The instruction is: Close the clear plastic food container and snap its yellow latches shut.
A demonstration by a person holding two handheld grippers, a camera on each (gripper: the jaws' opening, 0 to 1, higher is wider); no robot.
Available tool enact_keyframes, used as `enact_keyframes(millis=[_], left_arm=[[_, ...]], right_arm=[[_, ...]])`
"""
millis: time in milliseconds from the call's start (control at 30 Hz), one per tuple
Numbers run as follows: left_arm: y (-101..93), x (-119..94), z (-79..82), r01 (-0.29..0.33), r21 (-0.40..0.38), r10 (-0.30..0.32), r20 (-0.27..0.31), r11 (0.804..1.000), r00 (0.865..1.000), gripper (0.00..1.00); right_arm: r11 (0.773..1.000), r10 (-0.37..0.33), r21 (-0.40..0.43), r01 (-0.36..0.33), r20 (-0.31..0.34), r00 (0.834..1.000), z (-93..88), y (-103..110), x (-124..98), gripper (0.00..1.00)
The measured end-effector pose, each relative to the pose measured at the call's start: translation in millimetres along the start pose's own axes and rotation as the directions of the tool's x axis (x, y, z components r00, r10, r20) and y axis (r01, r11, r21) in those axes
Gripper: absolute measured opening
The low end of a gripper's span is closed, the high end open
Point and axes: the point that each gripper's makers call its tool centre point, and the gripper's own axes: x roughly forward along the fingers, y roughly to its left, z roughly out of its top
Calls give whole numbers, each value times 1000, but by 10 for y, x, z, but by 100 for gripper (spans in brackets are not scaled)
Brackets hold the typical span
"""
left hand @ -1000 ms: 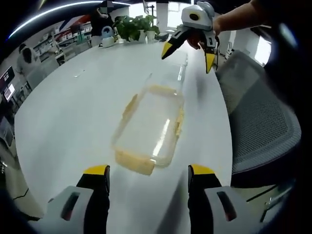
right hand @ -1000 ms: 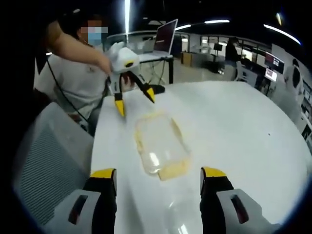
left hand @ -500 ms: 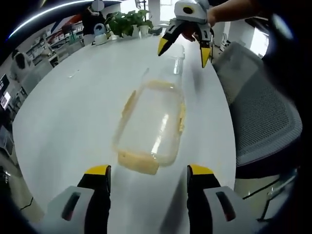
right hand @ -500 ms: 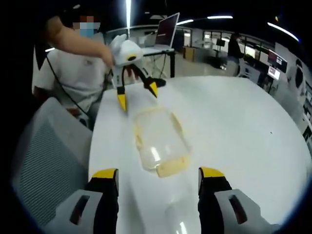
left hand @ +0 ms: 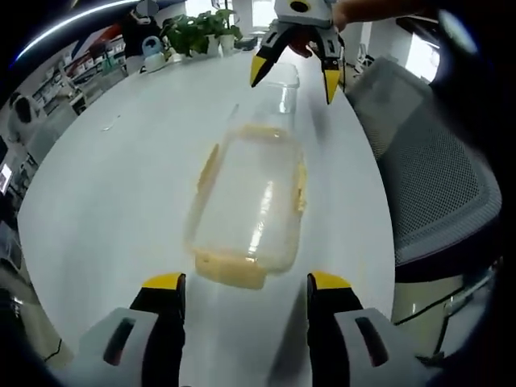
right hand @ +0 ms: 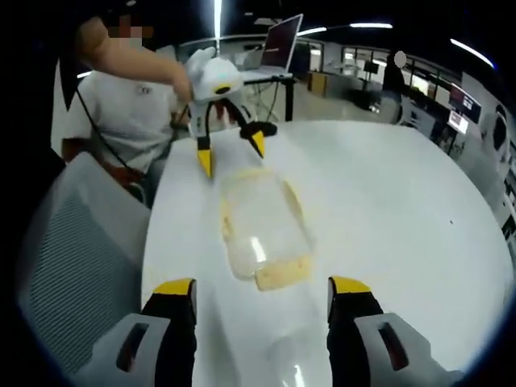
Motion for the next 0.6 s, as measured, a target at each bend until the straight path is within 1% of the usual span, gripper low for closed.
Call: enact_keyframes(millis=[367, 600], left_arm=[[16, 33, -8, 16, 35, -15, -27, 999, 1000, 60], [6, 67, -6, 37, 52, -35, -40, 998, 999, 59]], right_arm=[[1000, 6, -25, -7, -36, 999, -26, -45, 45, 64], [999, 13, -36, -15, -58, 998, -43, -65, 66, 63]])
